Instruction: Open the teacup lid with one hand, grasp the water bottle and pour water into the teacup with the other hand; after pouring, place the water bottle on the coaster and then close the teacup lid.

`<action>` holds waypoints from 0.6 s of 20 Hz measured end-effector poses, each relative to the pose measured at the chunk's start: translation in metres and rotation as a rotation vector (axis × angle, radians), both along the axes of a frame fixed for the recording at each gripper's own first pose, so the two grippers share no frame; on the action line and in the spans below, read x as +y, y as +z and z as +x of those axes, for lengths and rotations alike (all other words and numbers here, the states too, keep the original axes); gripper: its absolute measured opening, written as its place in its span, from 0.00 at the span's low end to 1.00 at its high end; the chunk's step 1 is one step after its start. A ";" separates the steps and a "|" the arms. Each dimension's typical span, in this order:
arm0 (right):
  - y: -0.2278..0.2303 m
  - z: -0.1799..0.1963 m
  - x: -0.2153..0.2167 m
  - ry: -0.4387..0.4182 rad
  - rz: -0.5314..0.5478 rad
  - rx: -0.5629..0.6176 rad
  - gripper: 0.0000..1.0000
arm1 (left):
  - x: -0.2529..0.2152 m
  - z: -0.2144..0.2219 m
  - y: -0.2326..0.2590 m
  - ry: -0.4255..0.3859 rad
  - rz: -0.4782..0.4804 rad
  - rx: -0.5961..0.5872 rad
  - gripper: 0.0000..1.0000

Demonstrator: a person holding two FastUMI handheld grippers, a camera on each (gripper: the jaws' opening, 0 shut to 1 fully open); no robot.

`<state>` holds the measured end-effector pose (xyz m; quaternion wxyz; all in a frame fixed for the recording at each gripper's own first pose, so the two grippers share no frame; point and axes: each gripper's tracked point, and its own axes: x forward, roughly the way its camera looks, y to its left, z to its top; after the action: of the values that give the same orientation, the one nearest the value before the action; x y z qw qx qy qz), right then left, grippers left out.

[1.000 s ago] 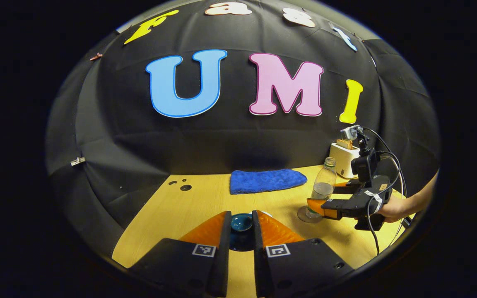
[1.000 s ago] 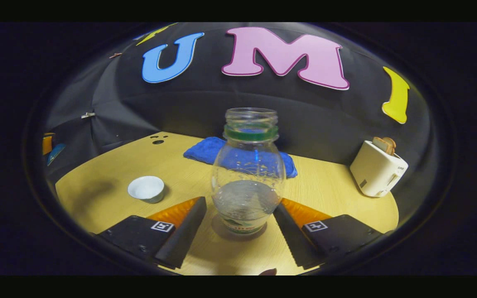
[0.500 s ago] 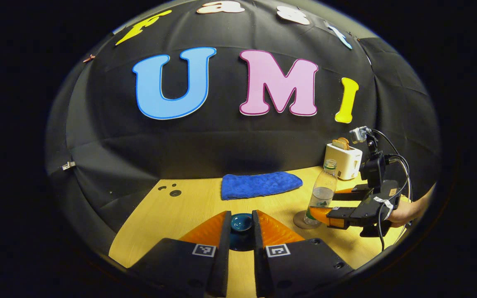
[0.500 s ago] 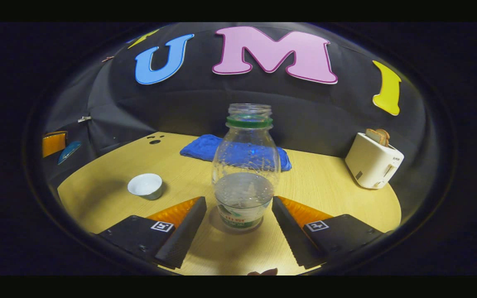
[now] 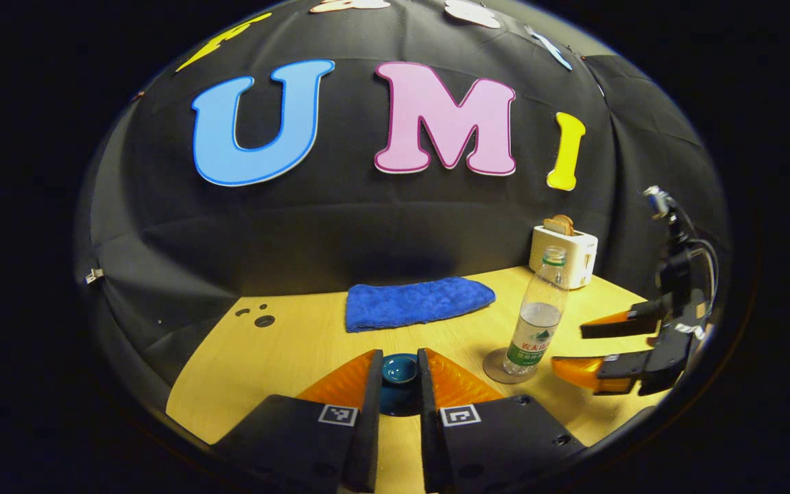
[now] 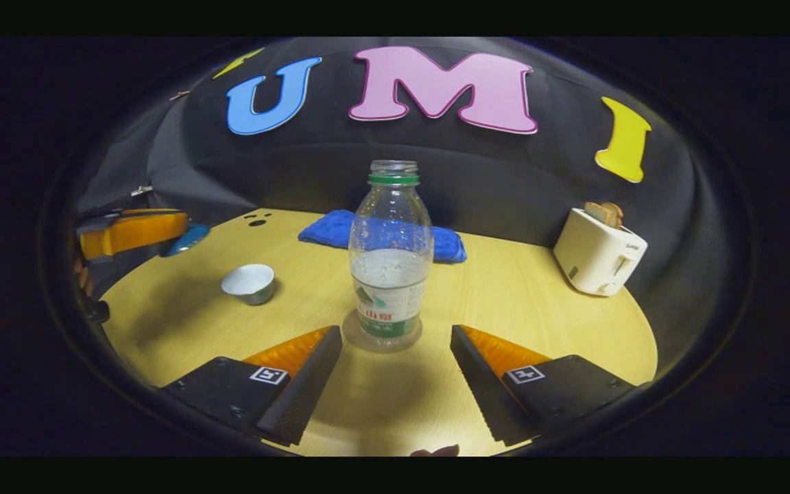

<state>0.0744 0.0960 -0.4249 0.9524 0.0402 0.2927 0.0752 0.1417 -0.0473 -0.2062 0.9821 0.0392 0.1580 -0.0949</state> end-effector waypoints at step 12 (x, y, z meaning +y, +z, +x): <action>0.062 -0.088 -0.073 -0.163 -0.034 -0.039 0.99 | -0.003 0.051 -0.086 -0.050 0.059 0.131 0.29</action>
<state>-0.0133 0.0234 -0.3626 0.9614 0.0464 0.2712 -0.0070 0.1929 -0.0506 -0.2922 0.9654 0.0660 0.2234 -0.1170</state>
